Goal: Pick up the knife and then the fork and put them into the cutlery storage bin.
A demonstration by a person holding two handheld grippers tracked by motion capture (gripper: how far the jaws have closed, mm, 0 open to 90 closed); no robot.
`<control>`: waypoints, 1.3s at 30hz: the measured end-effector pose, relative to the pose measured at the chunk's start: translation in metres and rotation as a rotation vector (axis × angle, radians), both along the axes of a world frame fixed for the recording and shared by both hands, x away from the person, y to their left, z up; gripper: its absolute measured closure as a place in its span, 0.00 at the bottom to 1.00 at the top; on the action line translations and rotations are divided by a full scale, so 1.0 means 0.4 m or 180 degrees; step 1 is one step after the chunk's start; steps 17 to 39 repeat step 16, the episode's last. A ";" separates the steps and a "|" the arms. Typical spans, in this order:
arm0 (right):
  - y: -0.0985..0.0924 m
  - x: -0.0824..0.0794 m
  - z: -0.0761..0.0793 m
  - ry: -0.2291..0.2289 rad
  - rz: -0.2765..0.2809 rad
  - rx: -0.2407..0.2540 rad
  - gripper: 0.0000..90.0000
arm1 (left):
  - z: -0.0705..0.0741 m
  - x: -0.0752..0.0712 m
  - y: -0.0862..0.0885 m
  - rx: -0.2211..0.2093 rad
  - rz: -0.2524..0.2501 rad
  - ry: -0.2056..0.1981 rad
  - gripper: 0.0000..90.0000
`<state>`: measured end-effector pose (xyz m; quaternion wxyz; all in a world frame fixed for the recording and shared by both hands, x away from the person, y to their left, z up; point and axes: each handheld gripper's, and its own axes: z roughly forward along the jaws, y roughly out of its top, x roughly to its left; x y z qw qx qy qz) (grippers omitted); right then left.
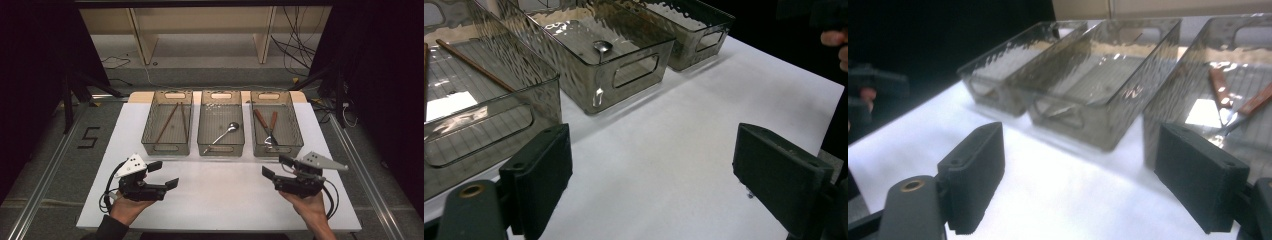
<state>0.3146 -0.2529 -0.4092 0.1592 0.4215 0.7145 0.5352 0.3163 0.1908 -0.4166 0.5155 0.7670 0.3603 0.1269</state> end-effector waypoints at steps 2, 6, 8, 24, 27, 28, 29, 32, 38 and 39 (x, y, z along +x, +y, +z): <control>0.005 -0.021 -0.024 -0.0008 0.0040 0.0018 0.22 | -0.005 -0.002 0.001 0.0007 -0.0008 0.0013 0.18; 0.012 -0.043 -0.046 -0.0070 0.0044 -0.0045 0.22 | -0.011 -0.001 0.000 0.0008 -0.0027 0.0025 0.18; 0.012 -0.047 -0.045 -0.0154 0.0014 -0.0034 0.22 | -0.012 -0.001 0.000 0.0000 -0.0028 0.0015 0.18; 0.003 -0.046 -0.047 -0.0189 -0.0058 0.0006 0.21 | -0.015 -0.002 0.007 -0.0044 0.0003 0.0000 0.17; 0.003 -0.046 -0.047 -0.0189 -0.0058 0.0006 0.21 | -0.015 -0.002 0.007 -0.0044 0.0003 0.0000 0.17; 0.003 -0.046 -0.047 -0.0189 -0.0058 0.0006 0.21 | -0.015 -0.002 0.007 -0.0044 0.0003 0.0000 0.17; 0.003 -0.046 -0.047 -0.0189 -0.0058 0.0006 0.21 | -0.015 -0.002 0.007 -0.0044 0.0003 0.0000 0.17; 0.003 -0.046 -0.047 -0.0189 -0.0058 0.0006 0.21 | -0.015 -0.002 0.007 -0.0044 0.0003 0.0000 0.17; 0.003 -0.046 -0.047 -0.0189 -0.0058 0.0006 0.21 | -0.015 -0.002 0.007 -0.0044 0.0003 0.0000 0.17; 0.003 -0.046 -0.047 -0.0189 -0.0058 0.0006 0.21 | -0.015 -0.002 0.007 -0.0044 0.0003 0.0000 0.17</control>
